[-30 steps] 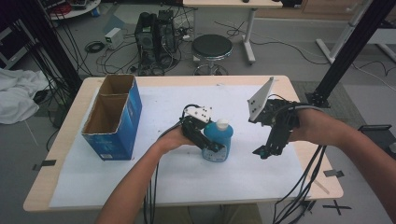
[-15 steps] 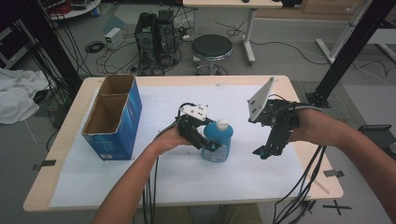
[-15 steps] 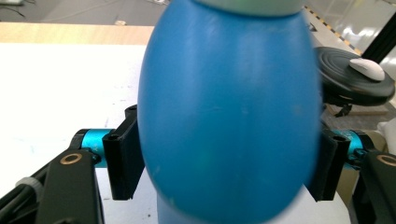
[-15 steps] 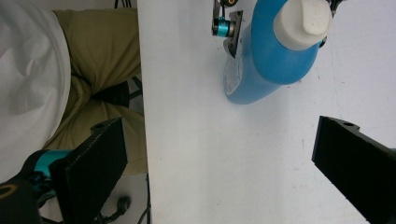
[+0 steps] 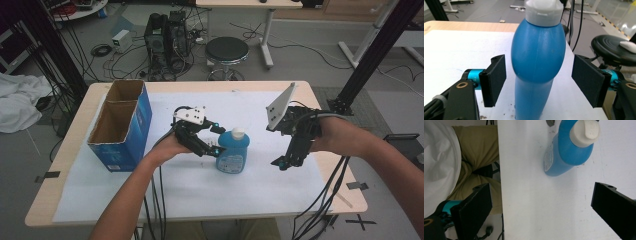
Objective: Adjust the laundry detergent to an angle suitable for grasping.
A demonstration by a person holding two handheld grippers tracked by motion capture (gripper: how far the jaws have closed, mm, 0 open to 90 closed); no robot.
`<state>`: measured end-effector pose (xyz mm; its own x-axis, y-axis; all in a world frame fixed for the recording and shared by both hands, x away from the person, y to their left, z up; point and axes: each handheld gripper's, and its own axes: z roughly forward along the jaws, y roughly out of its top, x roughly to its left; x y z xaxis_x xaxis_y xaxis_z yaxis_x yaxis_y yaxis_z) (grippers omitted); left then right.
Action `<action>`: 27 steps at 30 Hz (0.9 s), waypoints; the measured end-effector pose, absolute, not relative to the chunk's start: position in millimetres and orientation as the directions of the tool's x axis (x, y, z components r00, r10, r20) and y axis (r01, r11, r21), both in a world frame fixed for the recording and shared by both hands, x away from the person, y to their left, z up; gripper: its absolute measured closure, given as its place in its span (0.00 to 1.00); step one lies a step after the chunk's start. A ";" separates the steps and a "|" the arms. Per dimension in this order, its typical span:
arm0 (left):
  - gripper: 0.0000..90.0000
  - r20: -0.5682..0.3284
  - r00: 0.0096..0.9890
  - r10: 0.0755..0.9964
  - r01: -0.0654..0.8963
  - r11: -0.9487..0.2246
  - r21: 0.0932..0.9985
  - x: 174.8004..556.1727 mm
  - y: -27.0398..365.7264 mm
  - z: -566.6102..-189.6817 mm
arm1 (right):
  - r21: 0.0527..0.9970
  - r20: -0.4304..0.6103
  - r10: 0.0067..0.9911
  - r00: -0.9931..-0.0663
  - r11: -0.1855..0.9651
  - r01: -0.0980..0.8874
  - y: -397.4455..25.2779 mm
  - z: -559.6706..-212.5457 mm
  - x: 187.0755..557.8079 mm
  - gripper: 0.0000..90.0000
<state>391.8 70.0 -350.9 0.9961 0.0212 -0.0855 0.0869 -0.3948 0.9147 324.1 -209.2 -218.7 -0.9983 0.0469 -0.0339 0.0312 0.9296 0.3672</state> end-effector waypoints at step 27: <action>0.26 -0.028 0.962 0.271 0.133 -0.379 0.916 413.6 114.8 -299.2 | 0.365 -0.032 0.045 -0.998 0.931 0.030 -207.6 -222.3 329.4 0.03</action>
<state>413.6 114.8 -299.2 0.9623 0.2707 -0.0277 0.1330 -0.3787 0.9159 329.4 -207.6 -222.3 -0.9985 0.0445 -0.0323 0.0297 0.9305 0.3650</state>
